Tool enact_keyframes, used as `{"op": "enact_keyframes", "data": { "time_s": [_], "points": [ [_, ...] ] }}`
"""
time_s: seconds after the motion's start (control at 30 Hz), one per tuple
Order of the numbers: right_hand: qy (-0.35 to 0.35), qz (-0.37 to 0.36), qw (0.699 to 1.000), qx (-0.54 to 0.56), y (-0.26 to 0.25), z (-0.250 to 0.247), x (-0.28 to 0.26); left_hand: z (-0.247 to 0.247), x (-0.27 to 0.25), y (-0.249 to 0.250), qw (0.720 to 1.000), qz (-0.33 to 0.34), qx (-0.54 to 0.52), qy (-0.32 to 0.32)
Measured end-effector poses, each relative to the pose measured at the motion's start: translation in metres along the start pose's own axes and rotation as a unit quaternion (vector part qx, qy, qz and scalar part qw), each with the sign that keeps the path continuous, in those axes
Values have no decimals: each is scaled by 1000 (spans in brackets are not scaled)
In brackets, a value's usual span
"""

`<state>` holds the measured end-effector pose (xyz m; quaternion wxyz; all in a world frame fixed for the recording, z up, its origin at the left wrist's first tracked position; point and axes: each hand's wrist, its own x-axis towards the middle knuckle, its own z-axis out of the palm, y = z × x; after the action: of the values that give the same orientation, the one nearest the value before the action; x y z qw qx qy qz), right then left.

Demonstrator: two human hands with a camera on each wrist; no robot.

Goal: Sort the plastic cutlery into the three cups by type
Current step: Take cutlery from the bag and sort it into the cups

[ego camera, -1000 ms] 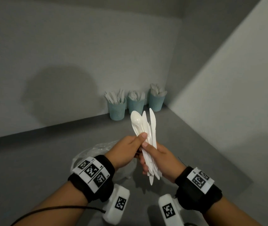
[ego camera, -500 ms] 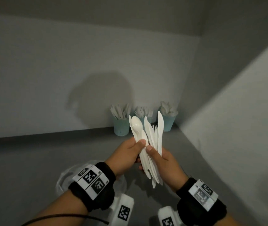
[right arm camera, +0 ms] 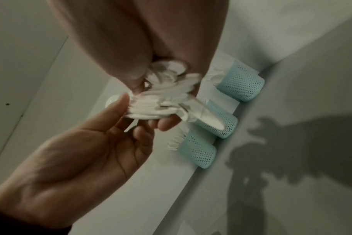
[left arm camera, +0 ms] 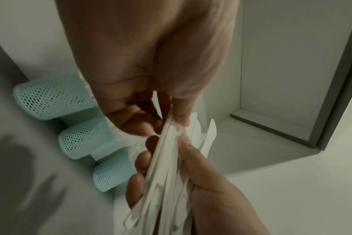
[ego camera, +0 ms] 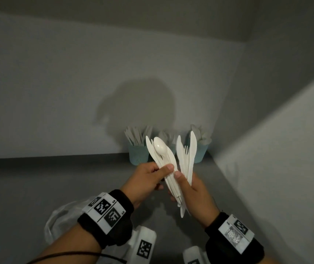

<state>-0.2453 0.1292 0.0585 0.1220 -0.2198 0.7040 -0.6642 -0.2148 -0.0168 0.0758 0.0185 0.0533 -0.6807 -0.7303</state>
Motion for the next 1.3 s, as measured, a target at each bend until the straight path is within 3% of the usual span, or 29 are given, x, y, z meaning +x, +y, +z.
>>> {"op": "enact_keyframes", "data": {
  "time_s": [0.2,0.4,0.77,0.87,0.97,1.03,1.2,1.3],
  "points": [
    [-50,27,998,9,6,-7,18,1,11,-3,1000,-9,-13,26],
    [-4,33,997,76,12,-9,30,-6,16,3,998,2,-51,27],
    [54,22,998,35,23,-16,38,-16,17,8,999,4,38,34],
    [61,24,995,72,24,-16,48,-29,27,22,994,49,42,92],
    [44,32,993,102,21,-16,60,-55,58,42,964,132,67,220],
    [24,30,994,107,18,-13,68,-71,89,47,936,150,155,277],
    [3,27,994,107,16,-5,87,-92,152,21,879,75,372,290],
    [3,25,994,106,16,-4,95,-93,169,-5,864,8,433,256]
  ]
}}
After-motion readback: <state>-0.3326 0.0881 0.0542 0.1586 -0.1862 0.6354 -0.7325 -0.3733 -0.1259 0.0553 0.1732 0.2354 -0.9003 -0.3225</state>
